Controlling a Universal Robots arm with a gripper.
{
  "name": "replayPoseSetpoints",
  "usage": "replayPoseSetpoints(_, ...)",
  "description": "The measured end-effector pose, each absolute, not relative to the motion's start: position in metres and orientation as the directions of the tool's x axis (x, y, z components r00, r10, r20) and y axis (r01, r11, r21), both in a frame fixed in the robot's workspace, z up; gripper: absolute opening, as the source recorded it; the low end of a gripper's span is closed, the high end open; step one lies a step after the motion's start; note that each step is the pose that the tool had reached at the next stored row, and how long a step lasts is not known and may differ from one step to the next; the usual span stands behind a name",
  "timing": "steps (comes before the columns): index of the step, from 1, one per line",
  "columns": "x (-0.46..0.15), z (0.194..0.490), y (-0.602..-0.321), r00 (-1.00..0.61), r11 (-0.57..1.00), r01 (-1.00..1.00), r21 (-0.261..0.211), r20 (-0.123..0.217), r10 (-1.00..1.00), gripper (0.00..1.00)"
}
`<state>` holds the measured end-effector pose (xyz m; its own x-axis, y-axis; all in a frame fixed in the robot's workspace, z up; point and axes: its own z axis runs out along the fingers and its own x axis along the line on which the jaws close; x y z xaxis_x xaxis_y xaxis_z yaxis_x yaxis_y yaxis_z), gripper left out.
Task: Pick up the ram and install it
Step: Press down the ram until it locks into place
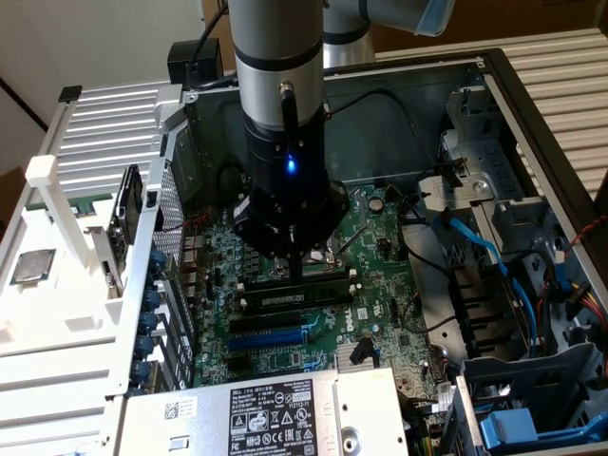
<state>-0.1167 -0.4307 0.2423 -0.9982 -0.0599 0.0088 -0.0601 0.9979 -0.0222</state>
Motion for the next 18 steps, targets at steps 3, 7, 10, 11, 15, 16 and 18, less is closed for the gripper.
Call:
replayPoseSetpoints(3,-0.1167,0.2418,-0.4307,-1.000,1.000,-0.010,-0.022,0.009,-0.010,0.10)
replayPoseSetpoints(7,-0.1167,0.2413,-0.4307,-0.999,0.998,0.052,-0.022,0.009,0.052,0.10)
replayPoseSetpoints(10,-0.1167,0.2411,-0.4307,-0.995,0.995,0.099,-0.022,0.009,0.099,0.10)
replayPoseSetpoints(11,-0.1167,0.2411,-0.4307,-0.993,0.993,0.114,-0.022,0.009,0.114,0.10)
replayPoseSetpoints(15,-0.1167,0.2411,-0.4307,-0.988,0.988,0.152,-0.022,0.009,0.153,0.10)
replayPoseSetpoints(16,-0.1167,0.2411,-0.4307,-0.988,0.988,0.153,-0.022,0.009,0.153,0.10)
replayPoseSetpoints(18,-0.1167,0.2411,-0.4307,-0.988,0.988,0.153,-0.022,0.009,0.153,0.10)
